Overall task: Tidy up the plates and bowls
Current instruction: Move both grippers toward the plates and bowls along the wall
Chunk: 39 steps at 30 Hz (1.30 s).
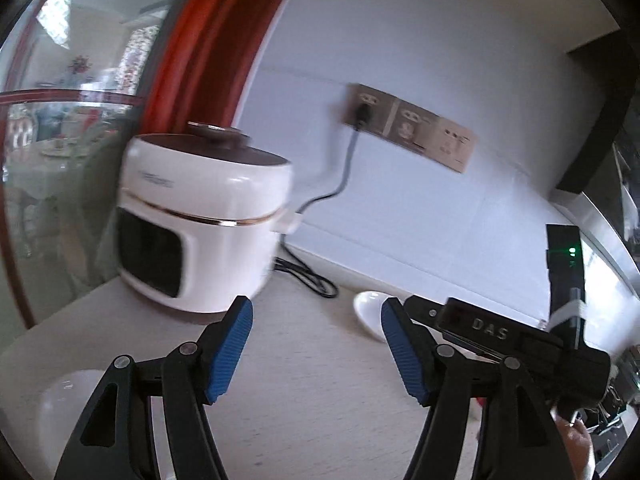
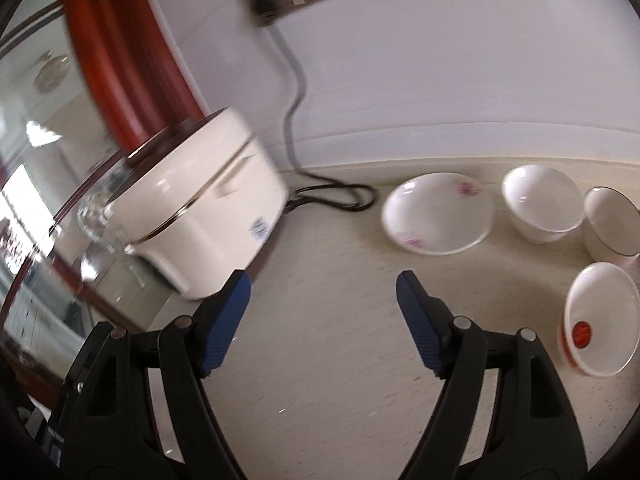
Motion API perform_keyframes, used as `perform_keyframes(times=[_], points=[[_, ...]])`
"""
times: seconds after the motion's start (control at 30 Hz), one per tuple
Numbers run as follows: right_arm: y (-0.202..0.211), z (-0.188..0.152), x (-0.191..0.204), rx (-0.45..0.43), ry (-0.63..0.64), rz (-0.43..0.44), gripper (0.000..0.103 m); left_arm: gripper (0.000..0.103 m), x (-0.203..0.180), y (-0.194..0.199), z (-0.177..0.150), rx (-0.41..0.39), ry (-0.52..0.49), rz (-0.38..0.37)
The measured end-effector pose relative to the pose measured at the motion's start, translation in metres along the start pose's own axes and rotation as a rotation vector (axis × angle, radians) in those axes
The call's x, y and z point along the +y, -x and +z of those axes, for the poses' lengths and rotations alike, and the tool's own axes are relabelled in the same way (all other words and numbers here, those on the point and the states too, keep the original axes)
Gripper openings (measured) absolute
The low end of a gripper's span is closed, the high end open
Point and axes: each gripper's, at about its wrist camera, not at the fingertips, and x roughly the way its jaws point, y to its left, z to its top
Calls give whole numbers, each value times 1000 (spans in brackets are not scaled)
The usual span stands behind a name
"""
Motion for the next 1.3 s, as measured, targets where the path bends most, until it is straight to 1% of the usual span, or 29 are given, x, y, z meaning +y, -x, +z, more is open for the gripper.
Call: perform_keyframes(times=[0.13,0.23,0.37,0.43,0.53,0.63,0.67,0.77,0.83,0.97,1.03,1.13,1.2,1.23,1.27,1.3], points=[[-8,12,-30,-14,-67,-44,78,68,-20,-22,-1,28,-18,-16],[-11,20,-46,-22,-105,-59,78,68,-32,-35,1,34,-32,-22],[-10,34,-62,-57,-133,-84,78,68,-45,-51,7,34,-39,-31],[-9,42,-69,-72,-142,-91,79,68,-50,-59,14,21,-29,-28],[-8,56,-77,-103,-171,-103,81,68,-51,-71,25,-10,17,-36],[-7,67,-82,-116,-184,-105,82,68,-50,-83,35,-52,68,-44],[-6,70,-82,-124,-185,-119,82,68,-50,-87,39,-74,87,-48],[-8,76,-84,-143,-194,-130,84,68,-49,-103,46,-118,119,-47],[-14,80,-85,-144,-190,-165,84,68,-46,-113,50,-133,138,-46],[-27,82,-94,-139,-206,-197,84,68,-37,-138,49,-161,176,-21],[-33,81,-97,-140,-201,-214,84,68,-31,-148,44,-152,184,-17],[-41,76,-100,-137,-204,-239,84,68,-32,-157,36,-121,151,-8],[-48,74,-101,-116,-198,-224,84,68,-30,-164,30,-103,132,-11],[-50,74,-100,-117,-181,-230,84,68,-29,-169,26,-88,125,-8],[-52,72,-100,-116,-175,-251,84,68,-27,-171,24,-80,122,-1],[-55,68,-102,-114,-190,-274,84,68,-23,-177,20,-59,128,-17]])
